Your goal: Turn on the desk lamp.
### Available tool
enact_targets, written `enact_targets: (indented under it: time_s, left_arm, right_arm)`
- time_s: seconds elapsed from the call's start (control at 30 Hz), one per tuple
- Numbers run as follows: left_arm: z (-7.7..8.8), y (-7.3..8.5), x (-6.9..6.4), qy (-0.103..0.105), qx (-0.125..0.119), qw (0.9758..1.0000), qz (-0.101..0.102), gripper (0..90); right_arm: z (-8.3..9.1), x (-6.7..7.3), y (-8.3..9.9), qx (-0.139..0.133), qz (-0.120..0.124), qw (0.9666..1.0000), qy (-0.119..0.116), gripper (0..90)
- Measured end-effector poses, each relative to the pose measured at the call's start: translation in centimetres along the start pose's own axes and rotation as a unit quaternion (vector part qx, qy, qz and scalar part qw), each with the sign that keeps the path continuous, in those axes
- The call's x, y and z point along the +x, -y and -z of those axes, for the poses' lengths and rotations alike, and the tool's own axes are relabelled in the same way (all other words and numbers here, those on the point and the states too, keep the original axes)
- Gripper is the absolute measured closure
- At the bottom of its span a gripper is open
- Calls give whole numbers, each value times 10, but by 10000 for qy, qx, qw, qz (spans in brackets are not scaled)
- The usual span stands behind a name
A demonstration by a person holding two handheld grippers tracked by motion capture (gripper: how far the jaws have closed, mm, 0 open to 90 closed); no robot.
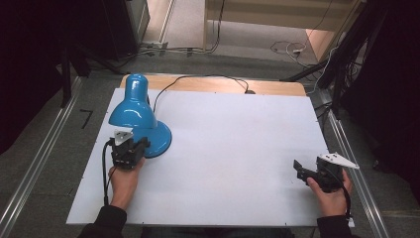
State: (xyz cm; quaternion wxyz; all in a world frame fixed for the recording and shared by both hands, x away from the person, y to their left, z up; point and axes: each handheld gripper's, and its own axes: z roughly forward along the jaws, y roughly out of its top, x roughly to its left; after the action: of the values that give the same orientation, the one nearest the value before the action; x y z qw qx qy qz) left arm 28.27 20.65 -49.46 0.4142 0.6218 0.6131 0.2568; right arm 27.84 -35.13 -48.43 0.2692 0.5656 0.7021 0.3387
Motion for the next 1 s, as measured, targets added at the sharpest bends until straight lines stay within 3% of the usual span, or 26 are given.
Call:
enact_targets:
  time_s: [0.53, 1.0]
  left_arm:
    - [-5, 3, -2, -26, 127, 9999, -86, 900]
    - [-5, 4, -3, -40, 110, 9999, -20, 900]
  right_arm:
    - [0, 0, 0, 3, 3, 10000, 8, 122]
    - [0, 0, 0, -9, 24, 10000, 19, 122]
